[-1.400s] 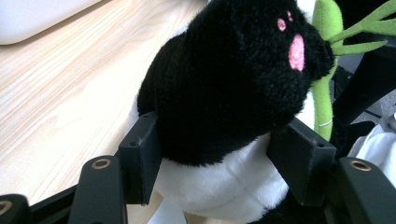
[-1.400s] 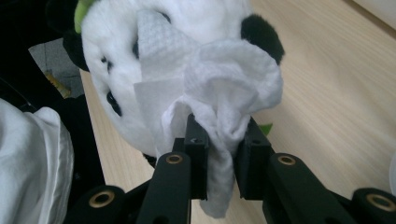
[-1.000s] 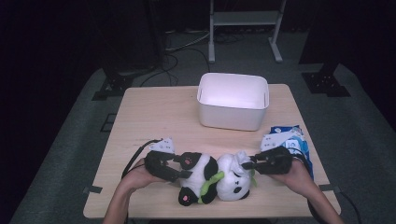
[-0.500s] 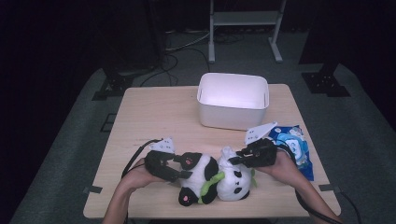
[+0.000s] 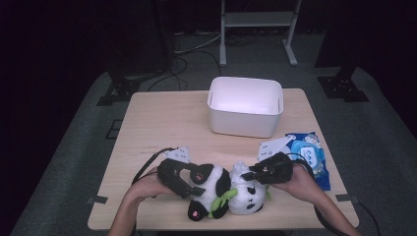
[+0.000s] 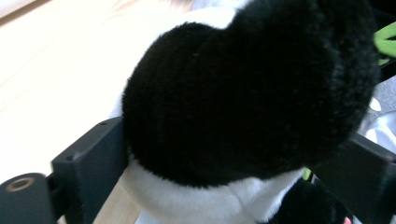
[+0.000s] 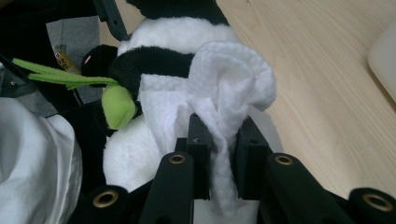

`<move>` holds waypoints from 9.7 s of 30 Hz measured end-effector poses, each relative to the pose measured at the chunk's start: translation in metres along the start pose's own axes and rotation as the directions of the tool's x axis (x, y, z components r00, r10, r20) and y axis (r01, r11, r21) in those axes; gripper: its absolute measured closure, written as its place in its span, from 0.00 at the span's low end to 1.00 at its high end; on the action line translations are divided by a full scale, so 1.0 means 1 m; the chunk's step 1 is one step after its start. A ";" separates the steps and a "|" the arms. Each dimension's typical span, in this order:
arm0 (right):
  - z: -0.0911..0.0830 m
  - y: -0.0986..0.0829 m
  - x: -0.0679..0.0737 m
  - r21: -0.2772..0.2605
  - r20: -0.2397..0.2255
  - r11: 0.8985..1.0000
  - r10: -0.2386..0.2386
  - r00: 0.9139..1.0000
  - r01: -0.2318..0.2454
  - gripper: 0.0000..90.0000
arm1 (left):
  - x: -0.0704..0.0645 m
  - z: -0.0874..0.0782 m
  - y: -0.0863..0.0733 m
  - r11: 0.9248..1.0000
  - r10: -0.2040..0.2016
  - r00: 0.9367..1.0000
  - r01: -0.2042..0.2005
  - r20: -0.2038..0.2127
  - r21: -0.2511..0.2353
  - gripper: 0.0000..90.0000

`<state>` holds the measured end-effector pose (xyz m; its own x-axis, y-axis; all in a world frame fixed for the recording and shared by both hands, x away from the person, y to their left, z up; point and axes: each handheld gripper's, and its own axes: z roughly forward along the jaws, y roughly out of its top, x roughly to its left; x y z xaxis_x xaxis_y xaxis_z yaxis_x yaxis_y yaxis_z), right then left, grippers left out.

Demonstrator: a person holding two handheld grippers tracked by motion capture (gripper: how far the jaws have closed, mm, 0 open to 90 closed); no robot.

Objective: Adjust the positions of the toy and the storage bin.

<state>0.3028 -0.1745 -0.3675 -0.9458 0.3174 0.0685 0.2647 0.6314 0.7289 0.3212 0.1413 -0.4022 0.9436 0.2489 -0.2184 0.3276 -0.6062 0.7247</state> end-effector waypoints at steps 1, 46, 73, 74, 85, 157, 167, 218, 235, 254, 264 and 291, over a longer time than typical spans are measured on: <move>0.001 0.000 -0.001 0.003 0.000 1.000 0.001 1.000 -0.001 0.87 | 0.002 0.002 0.001 1.000 -0.004 1.000 0.004 0.003 0.002 0.05; 0.004 0.014 -0.055 -0.008 0.029 0.995 0.097 0.995 -0.097 0.86 | 0.029 -0.001 0.015 0.988 0.123 0.987 -0.131 -0.098 -0.077 0.37; -0.007 -0.004 -0.034 0.012 0.043 0.997 0.075 0.996 -0.076 0.88 | 0.004 -0.022 0.006 0.989 0.115 0.984 -0.127 -0.136 -0.078 0.12; -0.007 -0.004 -0.034 0.012 0.043 0.997 0.077 0.996 -0.078 0.88 | 0.005 -0.022 0.004 0.989 0.114 0.984 -0.125 -0.134 -0.080 0.15; -0.007 0.013 -0.027 0.027 0.060 0.999 0.022 0.998 -0.024 0.88 | 0.012 -0.017 -0.004 0.992 0.084 0.988 -0.095 -0.130 -0.087 0.29; 0.036 0.045 -0.008 0.066 -0.033 0.996 -0.065 0.997 0.067 0.88 | -0.006 -0.054 0.028 0.980 0.121 0.991 -0.128 -0.055 -0.150 0.21; 0.036 0.046 -0.007 0.075 -0.033 0.995 -0.071 0.997 0.073 0.88 | -0.005 -0.061 0.028 0.979 0.109 0.991 -0.122 -0.083 -0.164 0.21; -0.019 0.034 -0.007 0.133 0.034 0.989 -0.072 0.997 0.067 0.87 | -0.006 -0.032 0.011 0.993 0.082 0.996 -0.078 0.043 -0.091 0.14; -0.016 0.025 -0.008 0.130 0.017 0.989 -0.067 0.998 0.064 0.87 | -0.006 -0.031 0.011 0.993 0.088 0.995 -0.084 0.049 -0.084 0.14; 0.016 0.043 -0.002 0.130 -0.049 0.987 -0.083 0.995 0.089 0.87 | -0.005 -0.037 0.029 0.994 0.086 0.994 -0.082 0.062 -0.073 0.14; 0.018 0.042 0.000 0.125 -0.069 0.988 -0.087 0.994 0.096 0.87 | -0.003 -0.021 0.039 0.996 0.089 0.995 -0.090 0.049 0.029 0.15; 0.015 0.045 -0.005 0.099 -0.049 0.990 -0.094 0.994 0.098 0.87 | 0.002 0.003 0.045 0.987 0.111 0.994 -0.113 0.024 0.111 0.40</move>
<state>0.3220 -0.1369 -0.3453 -0.9746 0.2215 0.0333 0.1876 0.7264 0.6612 0.3376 0.1122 -0.3716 0.9749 0.1621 -0.1523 0.2225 -0.7104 0.6677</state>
